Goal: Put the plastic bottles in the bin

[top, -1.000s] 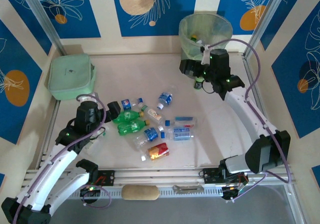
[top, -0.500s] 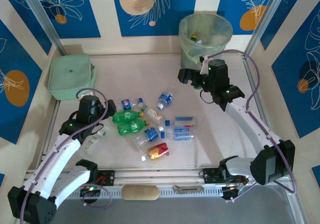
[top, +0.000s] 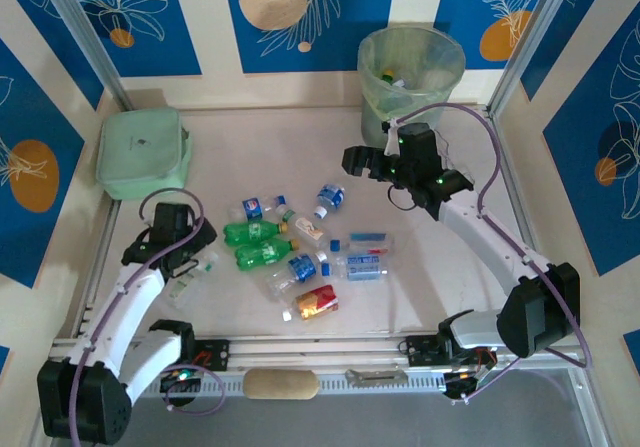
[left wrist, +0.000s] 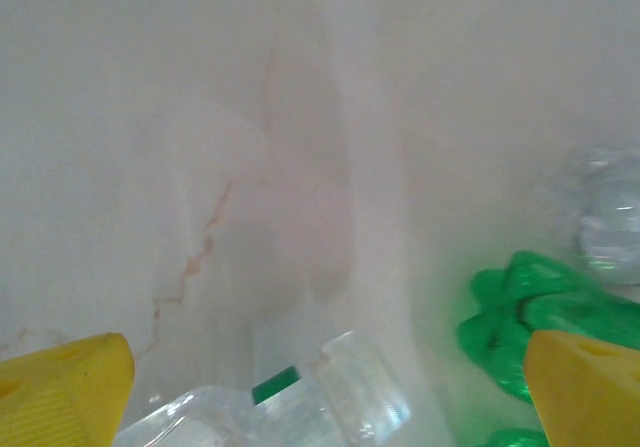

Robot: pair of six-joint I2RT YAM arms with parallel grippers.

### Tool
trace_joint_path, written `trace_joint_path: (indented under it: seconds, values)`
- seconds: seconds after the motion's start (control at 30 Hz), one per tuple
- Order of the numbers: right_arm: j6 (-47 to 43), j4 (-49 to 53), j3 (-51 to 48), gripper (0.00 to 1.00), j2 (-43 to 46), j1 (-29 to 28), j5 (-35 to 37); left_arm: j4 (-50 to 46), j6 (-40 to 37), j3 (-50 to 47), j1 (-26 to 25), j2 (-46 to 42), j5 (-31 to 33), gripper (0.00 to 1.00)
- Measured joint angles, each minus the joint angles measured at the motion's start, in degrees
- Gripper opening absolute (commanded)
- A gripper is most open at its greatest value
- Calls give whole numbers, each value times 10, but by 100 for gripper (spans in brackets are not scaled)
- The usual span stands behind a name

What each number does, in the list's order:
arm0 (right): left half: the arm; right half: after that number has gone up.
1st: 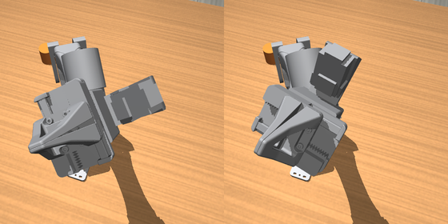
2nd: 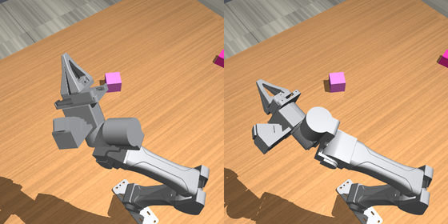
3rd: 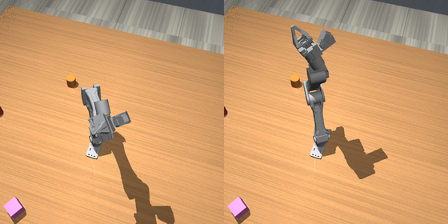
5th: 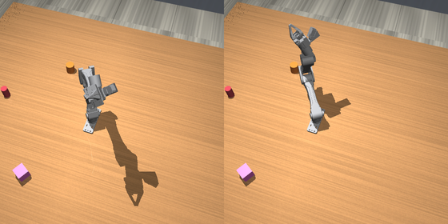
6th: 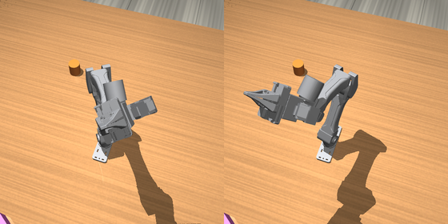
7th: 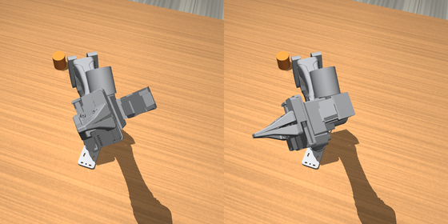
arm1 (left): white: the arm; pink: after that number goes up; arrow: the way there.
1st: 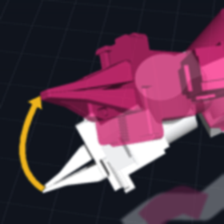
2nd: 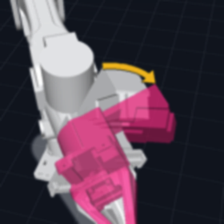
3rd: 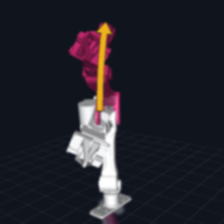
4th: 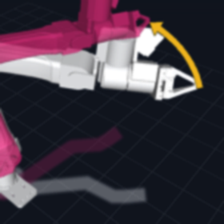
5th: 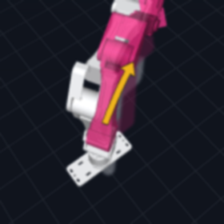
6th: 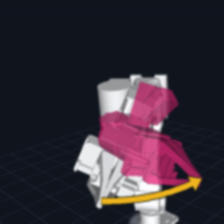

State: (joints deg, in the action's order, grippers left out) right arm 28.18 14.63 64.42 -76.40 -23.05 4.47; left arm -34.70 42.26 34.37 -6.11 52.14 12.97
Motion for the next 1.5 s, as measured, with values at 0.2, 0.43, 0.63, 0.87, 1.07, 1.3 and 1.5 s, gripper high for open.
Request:
trace_joint_path:
  seconds: [0.2, 0.43, 0.63, 0.87, 1.07, 1.3, 1.5]
  values:
    - [0, 0, 0, 99, 0, 0, 2, -4, 32, -29, 11, 7, -25, 100]
    - [6, 0, -1, 99, 2, 0, 7, -14, 54, -63, 12, -9, -55, 100]
    - [11, -1, -1, 99, 2, -1, 9, -42, 85, -78, 12, -71, -93, 100]
    - [23, -1, -1, 99, 2, -9, 9, -83, 99, -77, -21, -123, -112, 100]
    - [26, -1, -1, 99, 1, -19, 10, -120, 98, -75, -85, -118, -84, 100]
    - [28, -1, -1, 99, -7, -24, 13, -107, 106, -89, -139, -79, -58, 100]
    - [28, 0, -1, 99, -7, -25, 16, -62, 115, -99, -147, -34, -47, 94]
